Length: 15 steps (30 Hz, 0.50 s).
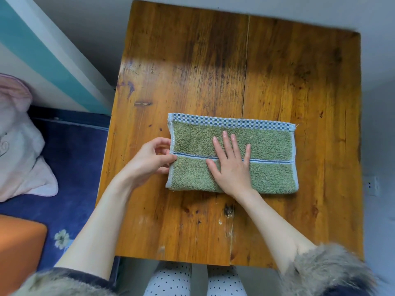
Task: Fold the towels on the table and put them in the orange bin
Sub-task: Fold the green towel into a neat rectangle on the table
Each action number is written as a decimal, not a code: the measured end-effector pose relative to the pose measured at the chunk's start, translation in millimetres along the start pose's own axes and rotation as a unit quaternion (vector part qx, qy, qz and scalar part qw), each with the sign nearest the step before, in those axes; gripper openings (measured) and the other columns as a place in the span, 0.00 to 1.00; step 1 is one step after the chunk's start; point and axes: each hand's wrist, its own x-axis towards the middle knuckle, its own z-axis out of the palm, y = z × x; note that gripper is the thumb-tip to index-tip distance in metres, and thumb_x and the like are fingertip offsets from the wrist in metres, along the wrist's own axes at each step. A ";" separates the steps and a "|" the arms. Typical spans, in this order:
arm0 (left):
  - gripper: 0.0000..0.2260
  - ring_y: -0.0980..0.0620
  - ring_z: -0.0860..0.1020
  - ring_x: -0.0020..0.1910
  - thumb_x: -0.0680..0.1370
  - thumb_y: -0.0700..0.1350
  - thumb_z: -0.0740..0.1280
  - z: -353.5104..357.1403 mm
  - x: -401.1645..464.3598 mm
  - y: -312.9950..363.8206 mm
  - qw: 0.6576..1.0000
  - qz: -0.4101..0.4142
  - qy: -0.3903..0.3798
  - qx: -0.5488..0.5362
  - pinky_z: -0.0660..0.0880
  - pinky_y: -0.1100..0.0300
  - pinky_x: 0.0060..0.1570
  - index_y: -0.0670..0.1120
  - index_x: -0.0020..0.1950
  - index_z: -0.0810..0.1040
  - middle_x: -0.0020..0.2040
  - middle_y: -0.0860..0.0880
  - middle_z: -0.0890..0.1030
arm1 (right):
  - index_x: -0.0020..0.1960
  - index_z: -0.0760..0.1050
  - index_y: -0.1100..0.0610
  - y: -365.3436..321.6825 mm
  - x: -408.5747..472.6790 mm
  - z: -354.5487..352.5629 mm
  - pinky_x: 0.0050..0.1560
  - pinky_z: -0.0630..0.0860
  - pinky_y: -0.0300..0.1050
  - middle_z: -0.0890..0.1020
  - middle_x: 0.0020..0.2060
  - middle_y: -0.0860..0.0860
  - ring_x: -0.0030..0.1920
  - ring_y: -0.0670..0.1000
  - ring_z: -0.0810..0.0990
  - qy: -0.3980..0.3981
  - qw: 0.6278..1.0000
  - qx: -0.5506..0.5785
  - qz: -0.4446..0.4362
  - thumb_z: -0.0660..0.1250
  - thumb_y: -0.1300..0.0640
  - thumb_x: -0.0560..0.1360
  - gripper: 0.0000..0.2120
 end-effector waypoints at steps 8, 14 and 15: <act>0.11 0.56 0.74 0.35 0.75 0.31 0.64 68.4 -14.9 45.1 0.996 0.065 0.039 0.047 0.78 0.65 0.29 0.48 0.46 0.72 0.37 0.50 0.71 | 0.67 0.71 0.54 73.5 -33.3 -67.6 0.63 0.69 0.41 0.73 0.63 0.49 0.61 0.47 0.73 0.147 0.923 0.345 0.085 0.58 0.56 0.80 0.16; 0.11 0.59 0.73 0.31 0.74 0.31 0.64 160.9 -9.5 67.2 0.992 0.096 0.021 0.083 0.76 0.66 0.27 0.45 0.49 0.72 0.36 0.51 0.70 | 0.59 0.76 0.60 134.8 -62.2 -69.7 0.47 0.79 0.43 0.81 0.42 0.48 0.44 0.47 0.81 0.061 0.824 0.522 0.212 0.58 0.58 0.80 0.13; 0.11 0.58 0.73 0.32 0.73 0.31 0.64 176.0 -6.5 67.1 0.991 0.096 0.017 0.096 0.76 0.66 0.27 0.45 0.49 0.72 0.36 0.50 0.70 | 0.60 0.76 0.60 140.7 -64.9 -67.6 0.47 0.79 0.42 0.81 0.44 0.49 0.46 0.48 0.81 0.052 0.818 0.532 0.211 0.58 0.57 0.80 0.13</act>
